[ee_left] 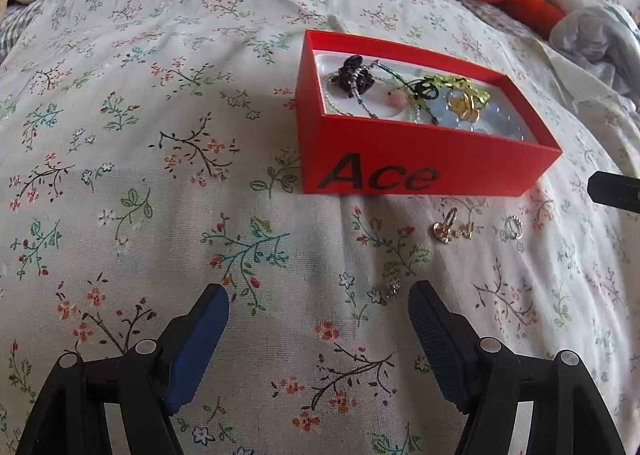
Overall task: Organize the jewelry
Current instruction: 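Withdraw both open tools from the box, then grasp the gold hoop earring with the left tool while the right tool grasps the silver ring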
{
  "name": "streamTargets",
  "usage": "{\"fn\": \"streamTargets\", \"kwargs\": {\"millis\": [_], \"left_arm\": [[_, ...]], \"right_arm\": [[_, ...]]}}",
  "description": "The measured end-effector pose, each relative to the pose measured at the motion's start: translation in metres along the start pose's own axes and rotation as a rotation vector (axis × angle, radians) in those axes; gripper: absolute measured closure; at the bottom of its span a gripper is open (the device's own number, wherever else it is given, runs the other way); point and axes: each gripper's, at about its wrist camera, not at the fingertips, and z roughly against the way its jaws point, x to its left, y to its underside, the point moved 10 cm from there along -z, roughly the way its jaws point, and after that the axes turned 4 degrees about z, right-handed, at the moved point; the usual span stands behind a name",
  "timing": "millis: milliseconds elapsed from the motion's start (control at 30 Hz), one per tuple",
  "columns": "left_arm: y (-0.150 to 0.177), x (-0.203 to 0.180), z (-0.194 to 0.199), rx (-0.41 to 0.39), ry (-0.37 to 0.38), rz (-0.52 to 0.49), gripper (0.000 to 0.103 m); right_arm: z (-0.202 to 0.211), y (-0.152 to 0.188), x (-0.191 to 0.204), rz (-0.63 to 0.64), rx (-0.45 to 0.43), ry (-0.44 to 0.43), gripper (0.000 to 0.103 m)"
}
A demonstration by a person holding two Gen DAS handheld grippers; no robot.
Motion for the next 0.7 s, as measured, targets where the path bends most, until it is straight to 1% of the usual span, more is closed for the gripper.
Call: {"fn": "streamTargets", "kwargs": {"millis": [100,200,367,433,500,533,600,700], "left_arm": [[0.003,-0.009,-0.003,-0.020,0.014,-0.054,0.025],[0.004,-0.022,-0.005,-0.033,0.047,-0.106,0.025],[0.003,-0.038,-0.010,-0.028,0.087,-0.154,0.026],[0.001,-0.044,-0.012,-0.034,0.089,-0.173,0.032],[-0.001,-0.049,-0.015,-0.035,0.092,-0.189,0.043],[-0.002,-0.051,-0.017,-0.033,0.095,-0.194,0.046],[-0.003,-0.056,-0.020,-0.030,0.102,-0.203,0.056],[-0.005,-0.064,-0.025,-0.030,0.107,-0.227,0.065]], "right_arm": [[-0.008,0.011,0.001,0.015,0.018,0.006,0.040],[-0.019,0.025,0.002,0.040,0.060,0.013,0.040],[-0.034,0.042,-0.001,0.107,0.115,0.053,0.040],[-0.039,0.047,-0.002,0.128,0.131,0.070,0.040],[-0.045,0.051,-0.003,0.145,0.146,0.083,0.040],[-0.046,0.052,-0.003,0.157,0.145,0.088,0.040],[-0.047,0.053,-0.003,0.188,0.137,0.101,0.040],[-0.047,0.053,-0.001,0.222,0.132,0.116,0.040]]}}
